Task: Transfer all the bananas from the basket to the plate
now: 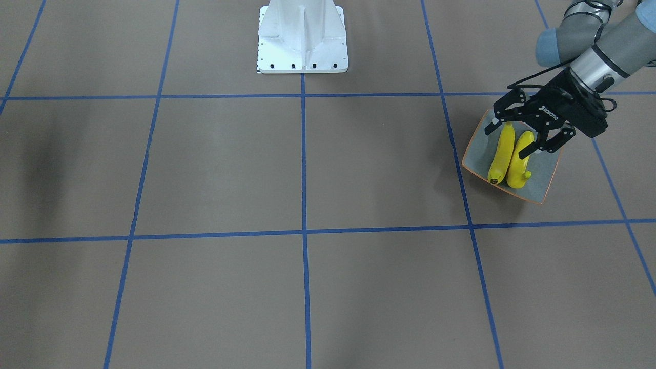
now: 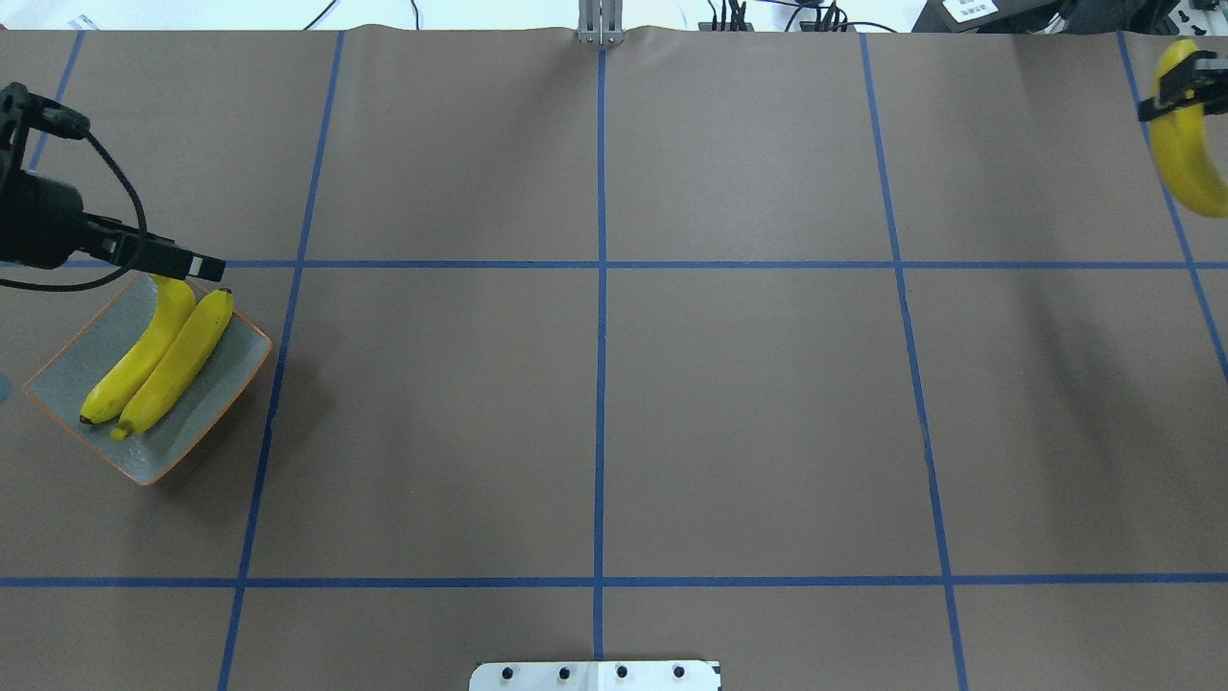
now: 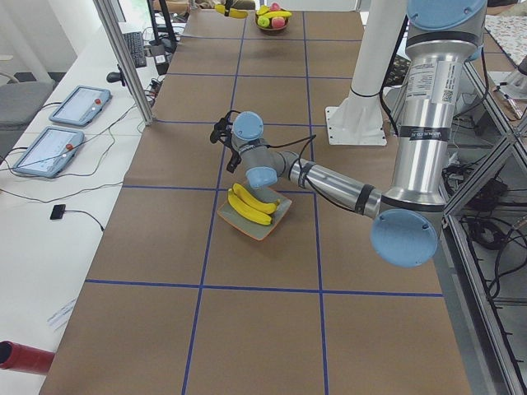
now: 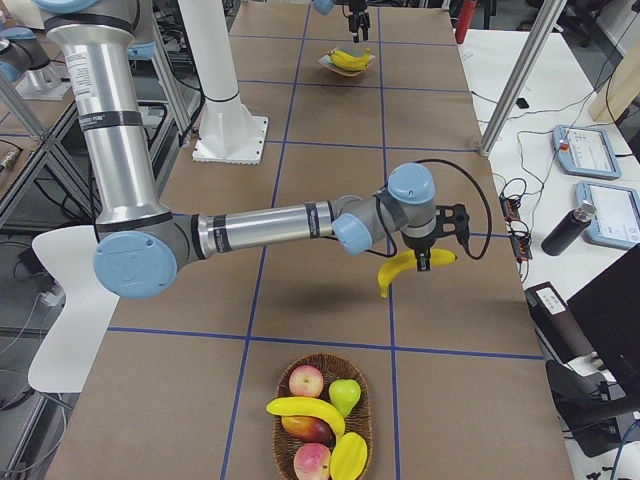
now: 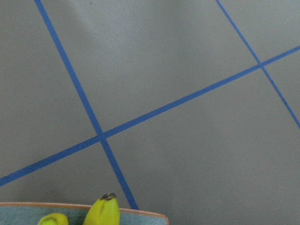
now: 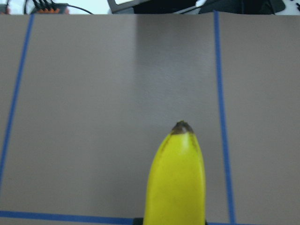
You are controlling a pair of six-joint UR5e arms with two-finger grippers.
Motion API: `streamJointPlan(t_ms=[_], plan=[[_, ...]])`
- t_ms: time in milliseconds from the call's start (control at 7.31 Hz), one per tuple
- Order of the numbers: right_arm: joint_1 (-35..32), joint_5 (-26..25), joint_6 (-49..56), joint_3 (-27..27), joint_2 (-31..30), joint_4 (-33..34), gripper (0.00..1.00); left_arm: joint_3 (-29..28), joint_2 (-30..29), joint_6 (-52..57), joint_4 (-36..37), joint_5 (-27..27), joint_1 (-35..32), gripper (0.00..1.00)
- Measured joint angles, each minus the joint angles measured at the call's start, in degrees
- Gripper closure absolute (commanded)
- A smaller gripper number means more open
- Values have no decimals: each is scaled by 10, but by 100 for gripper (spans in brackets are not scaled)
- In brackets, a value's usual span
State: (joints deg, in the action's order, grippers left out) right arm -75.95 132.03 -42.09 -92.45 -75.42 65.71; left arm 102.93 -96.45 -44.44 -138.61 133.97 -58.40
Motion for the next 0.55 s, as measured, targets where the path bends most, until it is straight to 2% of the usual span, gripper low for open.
streamJointPlan(t_ms=[137, 547], plan=[[44, -13, -90, -15, 35, -1, 100, -4, -27, -34, 0, 0, 11, 0], [183, -137, -336, -44, 140, -1, 100, -39, -150, -160, 1, -13, 68, 0]])
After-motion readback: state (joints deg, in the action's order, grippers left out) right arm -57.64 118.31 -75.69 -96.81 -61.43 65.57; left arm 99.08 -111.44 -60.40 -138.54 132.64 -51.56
